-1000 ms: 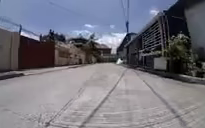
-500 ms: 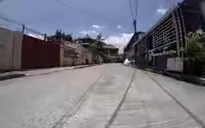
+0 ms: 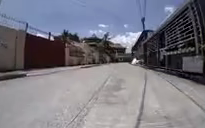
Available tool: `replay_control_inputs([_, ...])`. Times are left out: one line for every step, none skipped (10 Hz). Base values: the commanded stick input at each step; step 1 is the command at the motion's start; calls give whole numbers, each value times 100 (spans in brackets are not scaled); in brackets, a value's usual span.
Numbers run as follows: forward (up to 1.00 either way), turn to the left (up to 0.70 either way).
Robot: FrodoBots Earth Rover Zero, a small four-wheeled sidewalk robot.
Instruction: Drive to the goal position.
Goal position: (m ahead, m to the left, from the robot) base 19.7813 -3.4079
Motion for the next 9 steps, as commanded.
replay_control_inputs([100,-25])
replay_control_inputs([100,-27])
replay_control_inputs([100,-27])
replay_control_inputs([100,-27])
replay_control_inputs([100,-27])
replay_control_inputs([100,-27])
replay_control_inputs([100,-27])
replay_control_inputs([100,-27])
replay_control_inputs([100,-27])
